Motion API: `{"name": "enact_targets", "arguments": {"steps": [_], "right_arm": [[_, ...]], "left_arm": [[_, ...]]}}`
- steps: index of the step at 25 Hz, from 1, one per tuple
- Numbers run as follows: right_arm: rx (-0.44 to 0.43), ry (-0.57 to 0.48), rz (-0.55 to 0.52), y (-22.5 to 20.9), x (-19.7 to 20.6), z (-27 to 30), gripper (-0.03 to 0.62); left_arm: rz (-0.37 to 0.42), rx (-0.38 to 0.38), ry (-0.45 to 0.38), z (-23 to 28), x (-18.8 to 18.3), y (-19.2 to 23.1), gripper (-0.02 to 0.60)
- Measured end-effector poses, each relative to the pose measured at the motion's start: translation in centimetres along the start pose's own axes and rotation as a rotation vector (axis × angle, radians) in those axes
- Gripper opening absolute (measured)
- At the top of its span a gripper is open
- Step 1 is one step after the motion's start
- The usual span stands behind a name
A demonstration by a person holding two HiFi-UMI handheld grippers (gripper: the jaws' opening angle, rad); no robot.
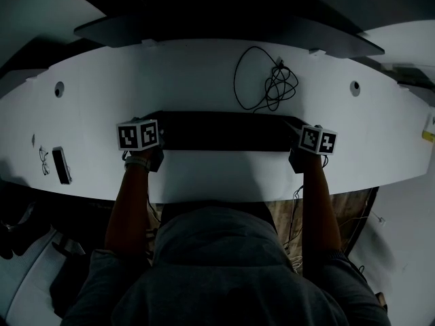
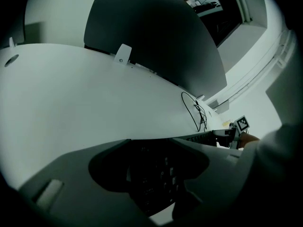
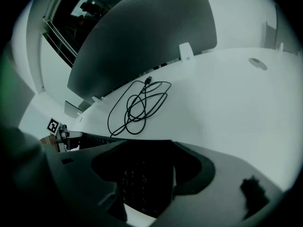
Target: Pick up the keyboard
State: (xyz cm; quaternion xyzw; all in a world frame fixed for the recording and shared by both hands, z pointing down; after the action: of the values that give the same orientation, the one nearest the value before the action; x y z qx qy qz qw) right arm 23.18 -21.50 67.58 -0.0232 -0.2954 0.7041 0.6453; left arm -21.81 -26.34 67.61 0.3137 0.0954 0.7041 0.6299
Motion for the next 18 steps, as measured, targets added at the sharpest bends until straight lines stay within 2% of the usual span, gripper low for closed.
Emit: {"name": "enact_targets", "arguments": {"steps": [10, 18], "right_arm": [[0.017, -0.015, 0.005, 0.1, 0.1, 0.0, 0.275], [0.025, -0.098, -0.04, 1.6, 0.5, -2.2, 0.275]], "left_arm": [[0.013, -0.045, -0.06, 0.2, 0.3, -0.6, 0.259], [0.041, -0.028, -0.104, -1.1, 0.6, -1.3, 0.259]]}}
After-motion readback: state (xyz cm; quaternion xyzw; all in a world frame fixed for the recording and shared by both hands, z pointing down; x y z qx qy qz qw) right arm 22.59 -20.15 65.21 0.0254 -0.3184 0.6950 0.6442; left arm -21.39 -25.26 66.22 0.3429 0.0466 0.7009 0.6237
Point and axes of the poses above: the fingertips, and each gripper's own axes: z forward along the fingers, y to its left, x out of its underside, the point moved 8 cm from there along -z, backward along the fingers, and after that the axes turned 1 degree about -z, right-handed, at the moved point
